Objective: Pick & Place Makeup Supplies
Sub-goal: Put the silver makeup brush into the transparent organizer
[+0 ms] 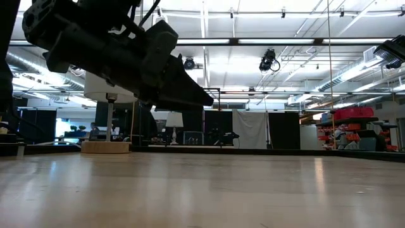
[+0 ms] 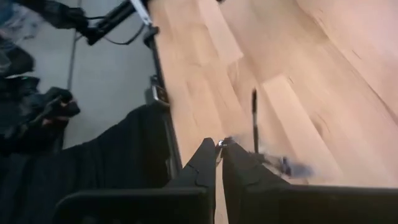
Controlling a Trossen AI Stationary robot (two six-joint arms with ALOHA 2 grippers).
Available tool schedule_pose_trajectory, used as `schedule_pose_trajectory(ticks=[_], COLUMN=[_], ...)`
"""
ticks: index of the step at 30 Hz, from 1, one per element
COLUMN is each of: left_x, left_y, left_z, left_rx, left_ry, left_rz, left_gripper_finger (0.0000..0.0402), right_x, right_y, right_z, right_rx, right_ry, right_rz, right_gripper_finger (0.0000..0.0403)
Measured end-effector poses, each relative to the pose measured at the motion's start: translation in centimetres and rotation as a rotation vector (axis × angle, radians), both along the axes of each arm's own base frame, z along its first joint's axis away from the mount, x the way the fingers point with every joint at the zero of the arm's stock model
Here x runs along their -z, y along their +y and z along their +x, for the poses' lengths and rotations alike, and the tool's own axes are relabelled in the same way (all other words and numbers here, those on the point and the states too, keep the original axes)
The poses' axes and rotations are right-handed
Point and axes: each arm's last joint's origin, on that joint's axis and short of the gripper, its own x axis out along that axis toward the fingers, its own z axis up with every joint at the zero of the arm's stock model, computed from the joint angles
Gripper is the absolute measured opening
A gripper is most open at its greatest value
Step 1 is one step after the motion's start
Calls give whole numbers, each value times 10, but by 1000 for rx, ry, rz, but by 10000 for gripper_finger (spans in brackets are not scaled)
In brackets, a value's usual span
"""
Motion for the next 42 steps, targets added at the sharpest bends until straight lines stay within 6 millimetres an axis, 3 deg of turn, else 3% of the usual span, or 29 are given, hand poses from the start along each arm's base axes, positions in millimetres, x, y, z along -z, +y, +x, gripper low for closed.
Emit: schedule_pose_trajectory(ticks=[10, 16, 25, 42], left_x=[0, 0, 0, 0], left_y=[1, 1, 1, 1], left_z=[0, 0, 0, 0], left_rx=[-41, -41, -48, -50], left_ry=[-11, -10, -11, -13], left_rz=[-2, -2, 1, -4], left_gripper_finger=[236, 236, 236, 236], right_x=[37, 52, 55, 79], right_y=[35, 32, 29, 47], right_z=[-9, -11, -10, 12], right_rx=[148, 266, 312, 353], right_ry=[72, 133, 146, 212], right_rz=[-35, -120, -136, -154], right_gripper_finger=[4, 4, 5, 17])
